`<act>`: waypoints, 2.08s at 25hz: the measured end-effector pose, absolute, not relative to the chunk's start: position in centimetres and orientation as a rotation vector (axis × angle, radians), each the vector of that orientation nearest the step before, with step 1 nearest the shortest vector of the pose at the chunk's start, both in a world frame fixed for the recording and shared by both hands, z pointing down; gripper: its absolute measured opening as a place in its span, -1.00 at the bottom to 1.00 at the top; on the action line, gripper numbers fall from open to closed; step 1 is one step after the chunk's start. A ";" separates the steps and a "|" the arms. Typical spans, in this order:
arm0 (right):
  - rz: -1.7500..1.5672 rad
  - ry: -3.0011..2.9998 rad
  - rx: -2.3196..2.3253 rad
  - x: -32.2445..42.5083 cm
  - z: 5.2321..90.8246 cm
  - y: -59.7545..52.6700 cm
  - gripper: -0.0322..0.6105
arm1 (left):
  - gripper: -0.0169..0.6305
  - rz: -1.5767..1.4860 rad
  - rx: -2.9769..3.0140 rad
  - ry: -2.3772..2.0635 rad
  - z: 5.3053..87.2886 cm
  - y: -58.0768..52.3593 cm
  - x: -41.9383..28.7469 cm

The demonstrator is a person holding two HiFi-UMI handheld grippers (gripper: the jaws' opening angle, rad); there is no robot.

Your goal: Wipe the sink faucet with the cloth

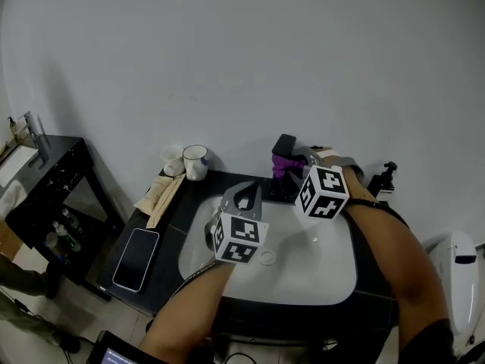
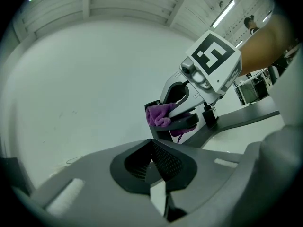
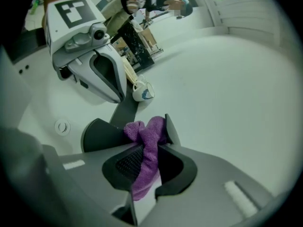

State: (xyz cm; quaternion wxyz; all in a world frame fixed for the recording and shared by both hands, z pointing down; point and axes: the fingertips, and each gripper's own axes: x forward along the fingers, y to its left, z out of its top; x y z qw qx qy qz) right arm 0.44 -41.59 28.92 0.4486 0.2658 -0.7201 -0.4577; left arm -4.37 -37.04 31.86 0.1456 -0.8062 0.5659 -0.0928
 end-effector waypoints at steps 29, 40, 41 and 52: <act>-1.303 -1.725 0.488 0.9 31.4 -29.5 -0.70 | -0.90 -0.271 -2.309 1.695 32.2 -36.4 -6.1; -1.243 -1.762 0.506 2.4 35.4 -28.5 -0.70 | -0.90 -0.282 -2.304 1.708 32.2 -36.2 -6.2; -1.243 -1.759 0.518 2.6 35.8 -29.1 -0.70 | -0.90 -0.284 -2.302 1.703 32.2 -36.2 -6.1; -1.232 -1.749 0.720 3.5 37.5 -36.9 -0.69 | -0.90 -0.296 -2.300 1.659 32.1 -36.5 -5.2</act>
